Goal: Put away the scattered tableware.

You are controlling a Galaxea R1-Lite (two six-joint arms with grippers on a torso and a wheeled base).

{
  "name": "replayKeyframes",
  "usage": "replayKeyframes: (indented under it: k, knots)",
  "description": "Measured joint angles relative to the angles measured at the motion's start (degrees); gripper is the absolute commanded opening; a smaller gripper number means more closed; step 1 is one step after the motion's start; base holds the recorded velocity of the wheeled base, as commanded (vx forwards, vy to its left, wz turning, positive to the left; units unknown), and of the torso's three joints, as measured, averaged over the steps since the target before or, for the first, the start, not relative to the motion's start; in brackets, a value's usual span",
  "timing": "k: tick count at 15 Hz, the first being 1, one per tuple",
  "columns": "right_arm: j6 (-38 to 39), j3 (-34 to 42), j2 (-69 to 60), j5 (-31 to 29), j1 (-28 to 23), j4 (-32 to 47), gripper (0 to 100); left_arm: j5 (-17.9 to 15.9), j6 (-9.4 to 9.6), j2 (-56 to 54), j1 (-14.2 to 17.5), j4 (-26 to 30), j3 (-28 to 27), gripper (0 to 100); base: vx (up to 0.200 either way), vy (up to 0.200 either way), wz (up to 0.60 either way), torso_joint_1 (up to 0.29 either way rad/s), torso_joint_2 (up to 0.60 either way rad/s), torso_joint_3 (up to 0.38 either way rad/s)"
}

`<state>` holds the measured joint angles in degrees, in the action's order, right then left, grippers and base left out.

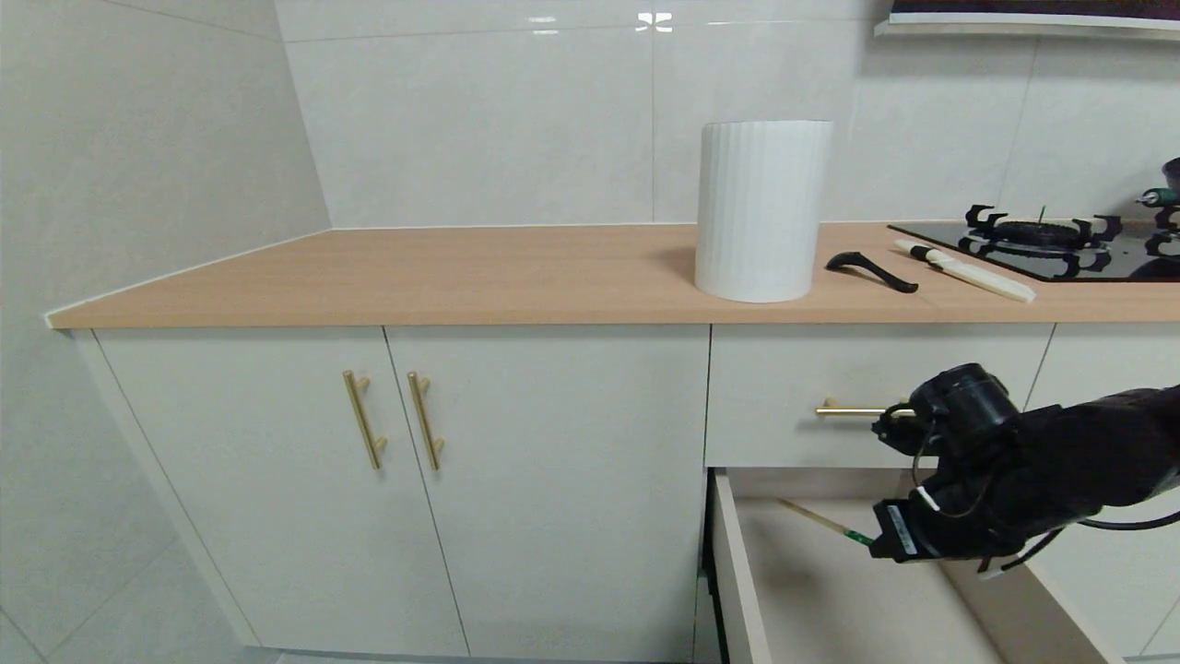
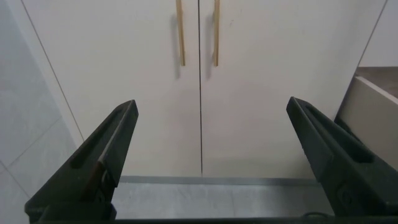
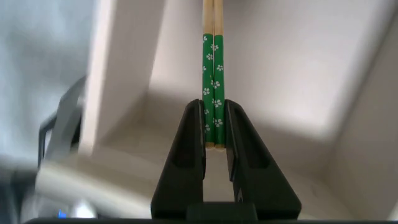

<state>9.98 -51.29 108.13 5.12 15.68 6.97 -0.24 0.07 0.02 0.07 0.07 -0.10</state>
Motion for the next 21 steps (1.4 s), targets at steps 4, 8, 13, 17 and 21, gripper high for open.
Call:
replayKeyframes:
  k: [4, 8, 13, 17, 21]
  knots:
    - [2.4, -1.0, 11.9, -0.9, 2.0, -9.6, 0, 0.0, 0.02, 0.0, 0.0, 0.0, 0.0, 100, 0.000, 0.000, 0.00, 0.000, 0.00, 0.000]
    - [6.1, -3.7, 19.6, -2.8, 4.1, -10.6, 0, 0.0, 0.02, 0.0, 0.0, 0.0, 0.0, 100, 0.000, 0.000, 0.00, 0.000, 0.00, 0.000]
    - [7.1, -4.0, 22.8, -6.4, 6.6, -10.6, 0, 0.0, 0.02, 0.0, 0.0, 0.0, 0.0, 100, 0.000, 0.000, 0.00, 0.000, 0.00, 0.000]
    - [7.2, -4.0, 23.5, -6.6, 6.8, -10.6, 100, 0.0, 0.02, 0.0, 0.0, 0.0, 0.0, 100, 0.000, 0.000, 0.00, 0.000, 0.00, 0.000]
    - [7.2, -4.0, 23.6, -6.6, 6.8, -10.6, 100, 0.0, 0.02, 0.0, 0.0, 0.0, 0.0, 100, 0.000, 0.000, 0.00, 0.000, 0.00, 0.000]
